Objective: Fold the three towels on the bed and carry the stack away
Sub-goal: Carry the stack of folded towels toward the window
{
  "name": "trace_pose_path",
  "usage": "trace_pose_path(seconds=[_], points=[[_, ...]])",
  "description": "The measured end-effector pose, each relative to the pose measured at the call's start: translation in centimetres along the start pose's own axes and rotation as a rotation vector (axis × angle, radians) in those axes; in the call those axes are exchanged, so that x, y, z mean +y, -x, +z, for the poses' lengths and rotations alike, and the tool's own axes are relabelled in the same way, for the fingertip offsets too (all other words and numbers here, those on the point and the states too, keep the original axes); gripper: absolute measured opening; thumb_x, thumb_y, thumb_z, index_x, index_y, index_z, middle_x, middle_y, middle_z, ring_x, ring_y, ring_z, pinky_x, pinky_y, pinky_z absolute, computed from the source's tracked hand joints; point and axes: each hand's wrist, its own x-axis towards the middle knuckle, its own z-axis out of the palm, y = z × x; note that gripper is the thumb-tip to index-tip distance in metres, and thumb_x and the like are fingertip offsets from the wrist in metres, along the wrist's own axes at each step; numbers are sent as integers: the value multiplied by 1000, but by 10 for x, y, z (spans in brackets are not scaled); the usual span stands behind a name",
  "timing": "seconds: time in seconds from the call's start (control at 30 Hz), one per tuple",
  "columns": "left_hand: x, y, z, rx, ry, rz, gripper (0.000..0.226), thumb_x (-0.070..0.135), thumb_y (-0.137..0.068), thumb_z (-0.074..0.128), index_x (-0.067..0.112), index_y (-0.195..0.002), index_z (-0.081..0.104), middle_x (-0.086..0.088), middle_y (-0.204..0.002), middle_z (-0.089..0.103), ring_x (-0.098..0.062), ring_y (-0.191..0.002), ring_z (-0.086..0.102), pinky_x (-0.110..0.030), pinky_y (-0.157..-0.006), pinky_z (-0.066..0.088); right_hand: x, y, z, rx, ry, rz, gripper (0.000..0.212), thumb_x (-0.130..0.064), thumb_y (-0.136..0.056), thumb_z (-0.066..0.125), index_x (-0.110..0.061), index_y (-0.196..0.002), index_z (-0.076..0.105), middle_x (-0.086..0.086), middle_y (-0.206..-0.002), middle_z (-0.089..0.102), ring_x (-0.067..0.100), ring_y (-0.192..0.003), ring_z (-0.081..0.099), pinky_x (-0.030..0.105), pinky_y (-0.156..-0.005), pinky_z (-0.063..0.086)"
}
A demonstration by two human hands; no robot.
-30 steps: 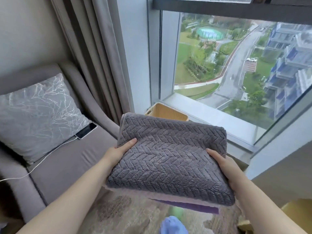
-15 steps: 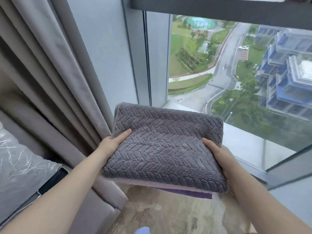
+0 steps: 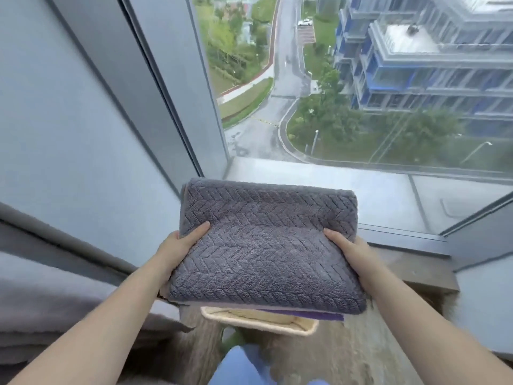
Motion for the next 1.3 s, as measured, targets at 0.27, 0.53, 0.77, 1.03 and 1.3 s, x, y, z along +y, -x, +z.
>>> trace_pose_path(seconds=[0.27, 0.53, 0.77, 1.03, 1.3], points=[[-62, -117, 11, -92, -91, -116, 89, 81, -39, 75, 23, -105, 67, 0, -95, 76, -22, -87, 72, -44, -92, 52, 75, -87, 20, 125, -7, 63, 36, -37, -75, 76, -27, -107, 65, 1, -99, 75, 21, -90, 71, 39, -83, 56], [-180, -203, 45, -85, -233, -188, 86, 86, -40, 68, 24, -100, 67, -1, -98, 74, -24, -91, 70, -43, -93, 52, 199, -164, 17, 222, 87, 137, 34, -37, -74, 77, -23, -103, 67, 0, -104, 72, 20, -97, 67, 41, -92, 52], [-235, -241, 62, -111, -400, -24, 66, 78, -56, 56, 29, -99, 65, 2, -102, 66, -20, -95, 60, -28, -87, 43, 273, -182, 23, 313, 150, 106, 38, -37, -76, 74, -21, -110, 65, -5, -102, 70, 14, -93, 65, 30, -83, 51], [-260, -260, 71, -121, -429, 63, 103, 81, -57, 54, 18, -138, 46, -3, -127, 61, -25, -116, 57, -32, -101, 41, 287, -191, 24, 362, 302, 91, 41, -43, -74, 73, -17, -106, 68, 2, -101, 72, 21, -91, 67, 39, -90, 53], [-288, -272, 93, -111, -344, 27, 65, 50, -88, 56, 9, -138, 47, -9, -140, 50, -30, -125, 48, -40, -109, 37, 304, -208, 35, 366, 442, 42, 43, -34, -83, 70, -14, -118, 59, 2, -104, 61, 19, -91, 58, 26, -80, 44]])
